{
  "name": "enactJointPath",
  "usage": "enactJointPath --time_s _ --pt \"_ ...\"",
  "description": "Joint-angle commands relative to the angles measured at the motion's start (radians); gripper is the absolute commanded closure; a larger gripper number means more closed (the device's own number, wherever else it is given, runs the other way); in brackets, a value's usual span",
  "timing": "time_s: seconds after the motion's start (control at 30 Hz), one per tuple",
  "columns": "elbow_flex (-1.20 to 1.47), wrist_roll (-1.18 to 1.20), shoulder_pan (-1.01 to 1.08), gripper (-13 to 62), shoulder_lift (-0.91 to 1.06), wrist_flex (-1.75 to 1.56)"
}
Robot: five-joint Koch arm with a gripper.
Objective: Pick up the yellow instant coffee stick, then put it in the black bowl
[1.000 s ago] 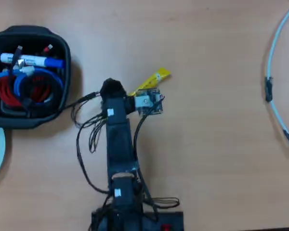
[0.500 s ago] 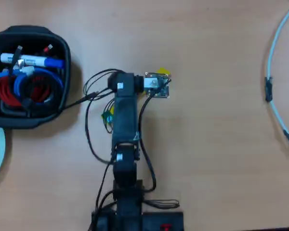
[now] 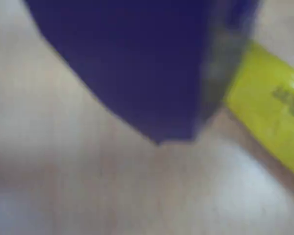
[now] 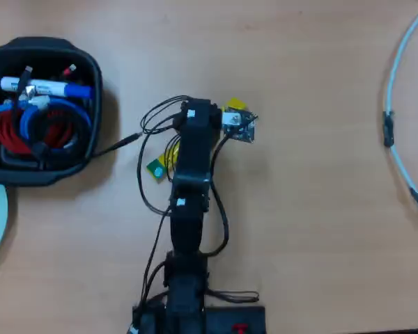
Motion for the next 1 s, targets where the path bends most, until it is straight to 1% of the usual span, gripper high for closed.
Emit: enactJointPath --time_s 0.0,0.63,0.97 --pt "-0.109 -0.017 0.008 2.9 -0.006 0.017" --pt "-0.11 -0.006 -0.011 3.1 -0.057 0.028" --pt "-0.109 0.084 -0.021 3.2 -0.071 0.028"
